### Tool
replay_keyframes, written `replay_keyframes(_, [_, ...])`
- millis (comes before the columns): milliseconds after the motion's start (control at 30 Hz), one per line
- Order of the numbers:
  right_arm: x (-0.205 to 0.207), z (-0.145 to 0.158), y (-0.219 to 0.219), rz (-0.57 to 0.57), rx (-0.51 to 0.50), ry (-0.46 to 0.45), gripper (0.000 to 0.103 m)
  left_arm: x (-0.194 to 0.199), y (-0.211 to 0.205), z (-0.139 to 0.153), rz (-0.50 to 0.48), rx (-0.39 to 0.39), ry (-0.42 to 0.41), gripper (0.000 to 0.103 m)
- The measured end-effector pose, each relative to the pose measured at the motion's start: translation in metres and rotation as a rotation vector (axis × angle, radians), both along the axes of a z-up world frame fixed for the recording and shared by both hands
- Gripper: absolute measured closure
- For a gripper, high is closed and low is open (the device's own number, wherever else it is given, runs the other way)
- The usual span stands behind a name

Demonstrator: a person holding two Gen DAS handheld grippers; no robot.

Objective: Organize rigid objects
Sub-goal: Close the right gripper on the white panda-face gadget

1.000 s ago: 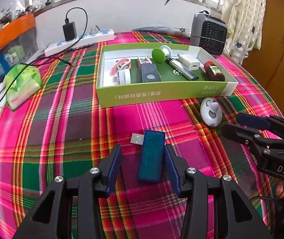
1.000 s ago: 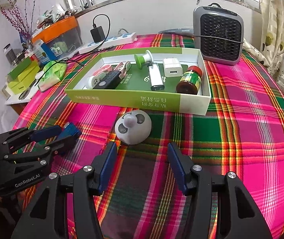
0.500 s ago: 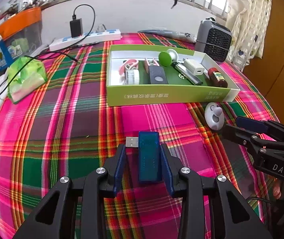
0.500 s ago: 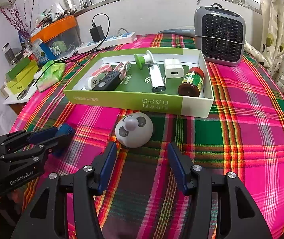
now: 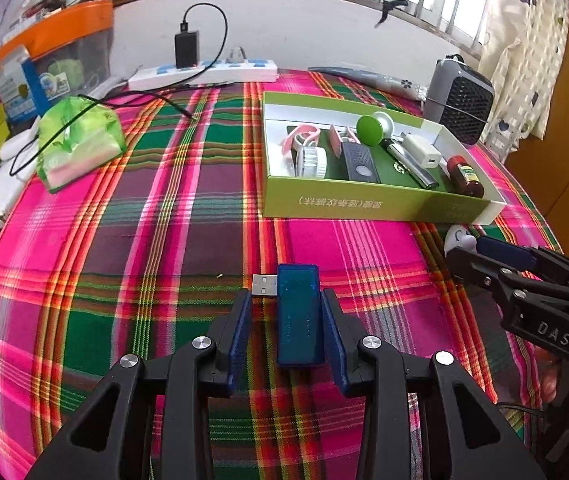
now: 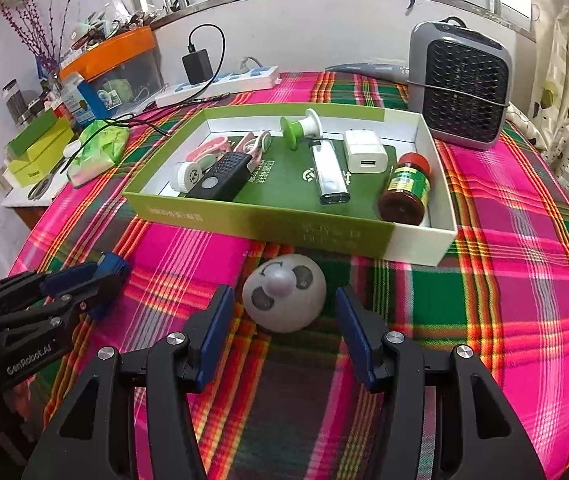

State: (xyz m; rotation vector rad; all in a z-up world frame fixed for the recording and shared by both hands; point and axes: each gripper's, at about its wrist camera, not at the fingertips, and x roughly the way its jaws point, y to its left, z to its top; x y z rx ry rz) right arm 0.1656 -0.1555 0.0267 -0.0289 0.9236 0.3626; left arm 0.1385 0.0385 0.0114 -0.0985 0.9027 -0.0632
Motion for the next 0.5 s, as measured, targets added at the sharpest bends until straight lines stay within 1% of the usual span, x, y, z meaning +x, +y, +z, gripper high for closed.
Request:
replay_keyframes(233, [0.0078,-0.0037,0.0033,-0.006,-0.003,0.009,0.049,0.0016,0.0022,-0.0004,0.001,-0.017,-0.008,0.07])
replay_keyframes(500, [0.0075,-0.0063,0.0045,0.001,-0.018,0.002,0.049,0.0011,0.0011,-0.0001,0.0,-0.008,-0.009,0.07])
